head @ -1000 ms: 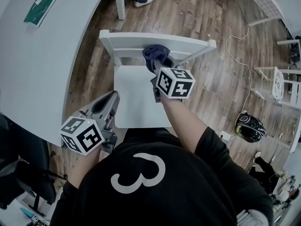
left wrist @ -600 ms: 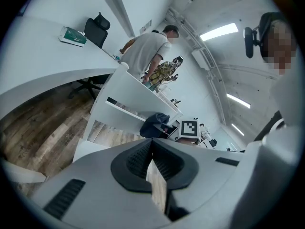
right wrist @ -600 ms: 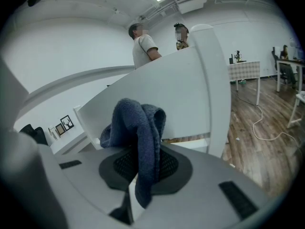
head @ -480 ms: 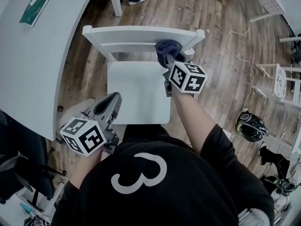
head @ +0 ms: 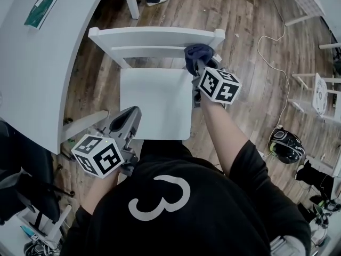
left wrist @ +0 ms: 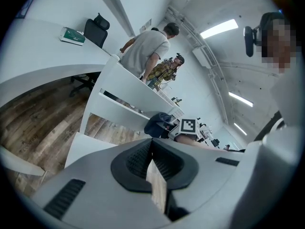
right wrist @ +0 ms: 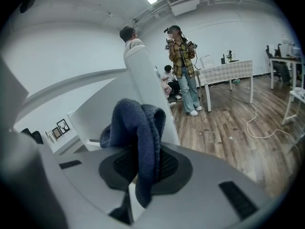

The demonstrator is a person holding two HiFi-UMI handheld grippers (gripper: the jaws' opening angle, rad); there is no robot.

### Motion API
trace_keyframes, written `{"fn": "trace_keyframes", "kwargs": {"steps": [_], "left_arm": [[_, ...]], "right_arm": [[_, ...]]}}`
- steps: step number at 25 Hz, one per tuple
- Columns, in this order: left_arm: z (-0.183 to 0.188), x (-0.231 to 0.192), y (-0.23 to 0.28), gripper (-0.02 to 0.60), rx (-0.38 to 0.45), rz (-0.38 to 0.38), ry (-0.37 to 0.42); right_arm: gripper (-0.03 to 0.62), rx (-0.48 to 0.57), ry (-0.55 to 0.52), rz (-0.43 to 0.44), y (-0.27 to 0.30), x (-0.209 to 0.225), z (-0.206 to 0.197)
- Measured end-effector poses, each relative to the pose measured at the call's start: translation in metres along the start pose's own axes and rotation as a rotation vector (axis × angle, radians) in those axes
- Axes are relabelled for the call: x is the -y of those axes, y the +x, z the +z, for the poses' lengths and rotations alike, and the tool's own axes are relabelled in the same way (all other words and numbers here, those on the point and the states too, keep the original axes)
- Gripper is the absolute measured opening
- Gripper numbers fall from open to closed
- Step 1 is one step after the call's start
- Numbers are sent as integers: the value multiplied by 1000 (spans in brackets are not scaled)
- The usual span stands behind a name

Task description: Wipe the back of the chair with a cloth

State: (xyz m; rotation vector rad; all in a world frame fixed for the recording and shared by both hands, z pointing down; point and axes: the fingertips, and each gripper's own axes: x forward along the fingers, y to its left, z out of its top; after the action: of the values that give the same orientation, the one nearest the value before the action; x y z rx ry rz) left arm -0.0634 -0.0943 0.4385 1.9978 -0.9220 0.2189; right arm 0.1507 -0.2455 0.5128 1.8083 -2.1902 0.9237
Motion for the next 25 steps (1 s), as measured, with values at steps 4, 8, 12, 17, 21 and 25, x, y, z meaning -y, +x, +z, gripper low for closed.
{"fn": "trace_keyframes", "kwargs": {"steps": [4, 8, 12, 17, 21, 25], "left_arm": [[2, 0, -4, 14, 20, 10, -1], [5, -6, -8, 14, 46, 23, -11], [6, -13, -15, 13, 66, 33, -29], [13, -33, -26, 14, 88, 53, -55], [17, -50, -36, 14, 102, 69, -73], [26, -72, -45, 14, 111, 90, -89]], "right_arm": [[51, -7, -13, 11, -2, -5, -2], [52, -7, -27, 53, -10, -18, -6], [52, -14, -45, 115, -15, -45, -12], [52, -52, -65, 205, -7, -93, -30], [52, -78, -80, 274, 3, -131, -44], [52, -99, -101, 336, 22, -168, -53]]}}
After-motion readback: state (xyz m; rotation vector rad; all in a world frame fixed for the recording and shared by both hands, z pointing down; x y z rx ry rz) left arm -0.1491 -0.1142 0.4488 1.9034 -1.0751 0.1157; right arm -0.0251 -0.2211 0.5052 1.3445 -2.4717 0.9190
